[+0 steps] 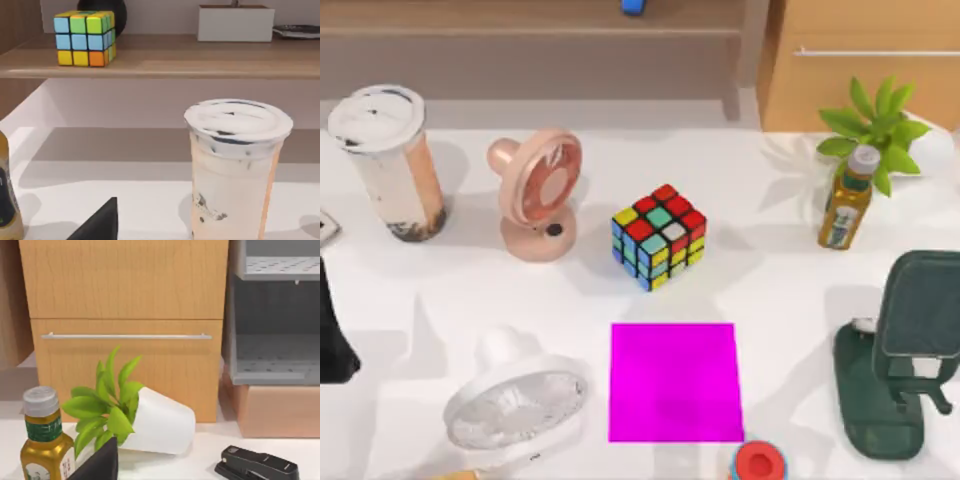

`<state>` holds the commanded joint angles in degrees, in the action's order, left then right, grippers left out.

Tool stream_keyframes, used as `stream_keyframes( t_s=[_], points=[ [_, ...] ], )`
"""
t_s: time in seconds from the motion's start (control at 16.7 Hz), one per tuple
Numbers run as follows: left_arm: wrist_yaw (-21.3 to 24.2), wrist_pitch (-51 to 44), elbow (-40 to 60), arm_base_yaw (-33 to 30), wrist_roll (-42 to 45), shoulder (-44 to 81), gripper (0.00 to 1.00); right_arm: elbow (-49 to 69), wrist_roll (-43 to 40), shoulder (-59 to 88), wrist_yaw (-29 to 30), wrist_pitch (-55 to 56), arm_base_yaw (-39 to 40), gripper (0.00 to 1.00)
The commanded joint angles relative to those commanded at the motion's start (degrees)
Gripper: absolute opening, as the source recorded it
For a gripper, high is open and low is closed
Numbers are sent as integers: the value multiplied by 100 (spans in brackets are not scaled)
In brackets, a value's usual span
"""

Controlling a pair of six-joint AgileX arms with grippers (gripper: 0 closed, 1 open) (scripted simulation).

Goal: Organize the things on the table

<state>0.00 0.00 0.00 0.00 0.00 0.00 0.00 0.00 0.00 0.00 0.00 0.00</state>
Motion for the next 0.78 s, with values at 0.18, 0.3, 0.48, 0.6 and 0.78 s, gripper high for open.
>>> stream_keyframes(
  t_s=[0.18,0.3,0.48,0.6,0.78],
  points=[
    [0,0,0,0,0,0,100,35,-57,50,-2,-34,-8,100],
    [0,0,0,0,0,0,100,207,-338,298,-3,-212,-52,100],
    [0,0,0,0,0,0,100,673,-1134,1014,1,-716,-184,100],
    [0,0,0,0,0,0,100,1094,-1862,1662,5,-1174,-302,100],
    [0,0,0,0,0,0,100,1833,-3131,2792,10,-1973,-507,100]
  ],
)
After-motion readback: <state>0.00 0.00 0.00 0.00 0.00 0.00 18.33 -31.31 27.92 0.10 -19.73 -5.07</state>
